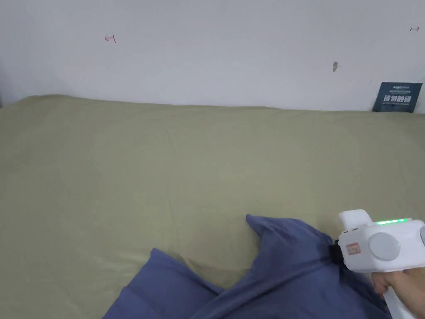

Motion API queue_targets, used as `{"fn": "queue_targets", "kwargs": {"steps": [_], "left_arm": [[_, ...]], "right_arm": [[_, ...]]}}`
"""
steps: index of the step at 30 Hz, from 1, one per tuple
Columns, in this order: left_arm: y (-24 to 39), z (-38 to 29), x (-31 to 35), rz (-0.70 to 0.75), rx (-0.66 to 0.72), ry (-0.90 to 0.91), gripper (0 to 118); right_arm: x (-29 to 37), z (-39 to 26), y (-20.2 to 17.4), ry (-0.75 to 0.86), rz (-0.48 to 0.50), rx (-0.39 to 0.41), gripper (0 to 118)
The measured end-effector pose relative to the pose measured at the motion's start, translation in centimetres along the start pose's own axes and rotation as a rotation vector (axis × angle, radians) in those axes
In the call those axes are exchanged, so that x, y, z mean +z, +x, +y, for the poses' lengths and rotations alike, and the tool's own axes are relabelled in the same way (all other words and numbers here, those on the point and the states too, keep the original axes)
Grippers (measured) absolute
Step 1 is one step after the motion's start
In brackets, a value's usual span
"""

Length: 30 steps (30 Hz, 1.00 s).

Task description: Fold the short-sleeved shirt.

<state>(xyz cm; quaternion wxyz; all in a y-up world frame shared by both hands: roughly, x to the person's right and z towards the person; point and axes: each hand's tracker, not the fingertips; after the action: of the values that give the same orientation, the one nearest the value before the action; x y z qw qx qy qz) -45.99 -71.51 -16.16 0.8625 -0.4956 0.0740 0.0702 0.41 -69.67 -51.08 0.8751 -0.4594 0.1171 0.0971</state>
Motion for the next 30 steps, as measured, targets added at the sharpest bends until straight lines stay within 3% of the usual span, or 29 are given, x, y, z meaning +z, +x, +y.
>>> {"fn": "queue_targets", "kwargs": {"steps": [2, 5, 8, 14, 18, 26, 30], "left_arm": [[0.2, 0.2, 0.9, 0.012, -0.012, -0.002, 7], [0.4, 1.0, 3.9, 0.025, -0.047, 0.037, 7], [0.6, 2.6, 8.2, 0.006, -0.063, 0.128, 7], [1.2, 7.3, 16.4, -0.05, -0.067, 0.32, 7], [2.4, 11.3, 20.7, -0.096, -0.08, 0.418, 7], [5.8, 18.2, 28.0, -0.136, -0.11, 0.539, 7], [6.8, 21.0, 30.4, -0.137, -0.097, 0.579, 7]], "right_arm": [[2.8, -0.6, -1.2, 0.044, -0.002, 0.076, 0], [8.7, -1.3, -1.3, 0.156, -0.035, 0.104, 0], [15.9, -1.5, 0.5, 0.266, -0.013, 0.06, 0], [29.6, -2.6, 4.2, 0.487, -0.087, 0.025, 0], [37.1, -3.5, 6.5, 0.626, -0.1, -0.047, 0], [46.2, -4.1, 8.0, 0.791, -0.185, -0.104, 0], [48.4, -3.0, 8.6, 0.817, -0.175, -0.125, 0]]}}
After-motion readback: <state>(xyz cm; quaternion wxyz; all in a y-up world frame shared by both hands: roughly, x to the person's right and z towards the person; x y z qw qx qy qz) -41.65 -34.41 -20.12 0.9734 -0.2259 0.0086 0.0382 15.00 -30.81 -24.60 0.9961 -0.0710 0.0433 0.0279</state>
